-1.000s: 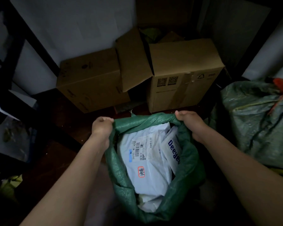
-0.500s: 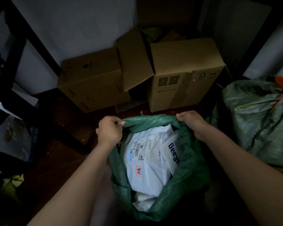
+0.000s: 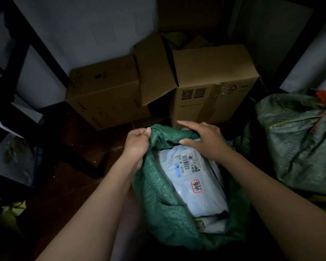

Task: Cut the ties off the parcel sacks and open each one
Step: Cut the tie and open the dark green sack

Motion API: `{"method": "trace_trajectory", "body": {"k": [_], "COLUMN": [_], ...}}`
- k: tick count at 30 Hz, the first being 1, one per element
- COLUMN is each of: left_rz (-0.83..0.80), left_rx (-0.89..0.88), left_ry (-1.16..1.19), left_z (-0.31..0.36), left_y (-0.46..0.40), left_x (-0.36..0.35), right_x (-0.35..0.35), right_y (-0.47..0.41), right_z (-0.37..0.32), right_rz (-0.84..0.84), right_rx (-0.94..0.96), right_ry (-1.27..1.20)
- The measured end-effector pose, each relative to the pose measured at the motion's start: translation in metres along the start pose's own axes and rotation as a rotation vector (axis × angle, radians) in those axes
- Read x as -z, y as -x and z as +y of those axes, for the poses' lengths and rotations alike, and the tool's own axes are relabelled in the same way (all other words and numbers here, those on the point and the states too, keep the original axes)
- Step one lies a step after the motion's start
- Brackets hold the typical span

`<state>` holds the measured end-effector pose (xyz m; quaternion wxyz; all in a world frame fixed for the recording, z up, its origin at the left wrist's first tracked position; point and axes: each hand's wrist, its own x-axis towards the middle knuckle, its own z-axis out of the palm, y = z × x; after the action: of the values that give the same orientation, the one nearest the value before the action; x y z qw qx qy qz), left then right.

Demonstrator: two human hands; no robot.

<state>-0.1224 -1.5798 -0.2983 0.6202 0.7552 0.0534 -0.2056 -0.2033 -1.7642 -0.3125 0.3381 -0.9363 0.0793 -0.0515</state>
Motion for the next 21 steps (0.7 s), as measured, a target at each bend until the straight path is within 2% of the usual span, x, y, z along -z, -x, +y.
{"method": "trace_trajectory", "body": {"k": [5, 8, 10, 13, 16, 21], "left_rz": [-0.023, 0.016, 0.06, 0.097, 0.109, -0.015], "left_rx": [-0.012, 0.005, -0.002, -0.078, -0.142, -0.183], "left_ry": [0.022, 0.016, -0.019, -0.126, -0.271, -0.589], "left_z": [0.0, 0.001, -0.001, -0.005, -0.011, -0.02], "left_y": [0.002, 0.001, -0.002, -0.007, -0.008, -0.005], "left_x": [0.001, 0.001, 0.001, 0.002, 0.005, 0.014], "right_x": [-0.002, -0.004, -0.001, -0.004, -0.011, -0.014], "right_y": [-0.003, -0.006, -0.006, -0.005, -0.005, -0.006], "right_z": [0.008, 0.011, 0.01, 0.011, 0.012, 0.014], "right_rz": [-0.006, -0.1, -0.101, -0.065, -0.057, 0.037], "right_rx": [0.012, -0.04, -0.101, -0.219, -0.3, -0.4], "right_ry": [0.061, -0.139, -0.335, -0.525, -0.586, -0.632]}}
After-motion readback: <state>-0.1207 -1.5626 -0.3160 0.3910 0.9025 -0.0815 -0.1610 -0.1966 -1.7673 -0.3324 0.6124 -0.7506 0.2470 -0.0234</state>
